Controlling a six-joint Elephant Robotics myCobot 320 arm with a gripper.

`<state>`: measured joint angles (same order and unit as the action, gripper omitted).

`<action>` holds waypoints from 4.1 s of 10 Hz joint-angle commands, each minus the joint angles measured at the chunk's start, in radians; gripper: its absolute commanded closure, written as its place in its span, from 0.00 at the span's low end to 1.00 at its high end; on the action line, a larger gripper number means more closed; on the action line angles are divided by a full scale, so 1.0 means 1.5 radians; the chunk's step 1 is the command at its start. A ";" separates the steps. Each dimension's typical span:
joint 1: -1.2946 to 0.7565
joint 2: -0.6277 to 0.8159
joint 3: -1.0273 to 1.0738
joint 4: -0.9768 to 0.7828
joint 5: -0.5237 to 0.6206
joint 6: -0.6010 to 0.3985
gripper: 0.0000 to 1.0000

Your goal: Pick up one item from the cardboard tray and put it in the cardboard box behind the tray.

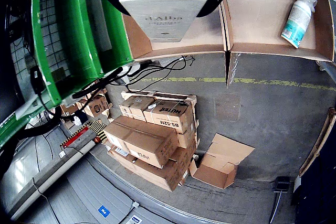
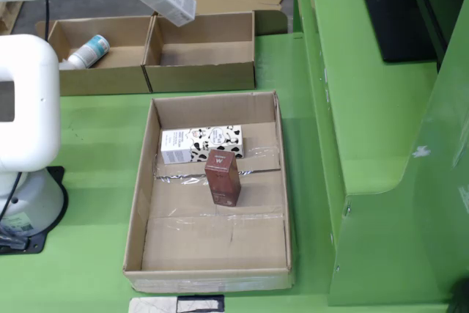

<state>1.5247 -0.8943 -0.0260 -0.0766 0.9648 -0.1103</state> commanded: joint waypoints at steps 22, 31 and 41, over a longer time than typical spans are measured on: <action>-0.157 -0.295 0.017 0.392 -0.008 -0.009 0.80; -0.157 -0.295 0.017 0.392 -0.008 -0.008 0.00; -0.157 -0.295 0.017 0.392 -0.008 -0.008 0.00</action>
<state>1.2961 -1.3713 -0.0305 0.4985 0.9648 -0.1272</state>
